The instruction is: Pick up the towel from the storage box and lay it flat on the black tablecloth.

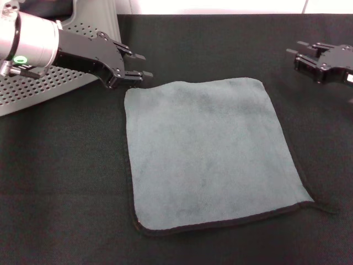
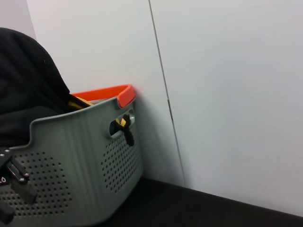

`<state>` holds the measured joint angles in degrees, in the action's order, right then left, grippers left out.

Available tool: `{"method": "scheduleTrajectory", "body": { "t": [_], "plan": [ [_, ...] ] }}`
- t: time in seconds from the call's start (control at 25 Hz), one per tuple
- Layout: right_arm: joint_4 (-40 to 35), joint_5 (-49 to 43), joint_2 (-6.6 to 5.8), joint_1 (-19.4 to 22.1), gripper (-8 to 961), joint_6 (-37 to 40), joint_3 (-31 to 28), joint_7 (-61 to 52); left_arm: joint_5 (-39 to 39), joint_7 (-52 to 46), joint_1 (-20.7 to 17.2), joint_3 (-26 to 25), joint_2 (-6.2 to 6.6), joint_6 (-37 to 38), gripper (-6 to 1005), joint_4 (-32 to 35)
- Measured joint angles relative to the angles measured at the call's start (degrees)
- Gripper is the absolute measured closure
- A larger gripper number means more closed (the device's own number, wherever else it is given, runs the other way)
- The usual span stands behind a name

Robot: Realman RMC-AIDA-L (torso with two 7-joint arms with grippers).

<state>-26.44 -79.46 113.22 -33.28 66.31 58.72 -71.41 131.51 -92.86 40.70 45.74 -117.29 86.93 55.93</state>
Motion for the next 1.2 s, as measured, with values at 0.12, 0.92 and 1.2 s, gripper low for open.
{"method": "scheduleTrajectory", "body": {
  "t": [0.12, 0.92, 1.2],
  "plan": [
    [-0.98, -0.04, -0.01, 1.44, 656, 2.9, 0.02, -0.01, -2.69, 0.32, -1.02, 0.0, 0.17, 2.45, 730, 1.21],
    [-4.8, 7.61, 3.01, 5.82, 184, 34.13, 23.47, 2.15, -32.28, 37.38, -18.67, 0.96, 4.16, 29.27, 485, -21.88],
    [-4.82, 8.38, 3.04, 5.58, 184, 34.1, 23.95, 2.18, -33.63, 40.42, -21.68, 0.91, 4.2, 29.26, 485, -22.85]
  ]
}}
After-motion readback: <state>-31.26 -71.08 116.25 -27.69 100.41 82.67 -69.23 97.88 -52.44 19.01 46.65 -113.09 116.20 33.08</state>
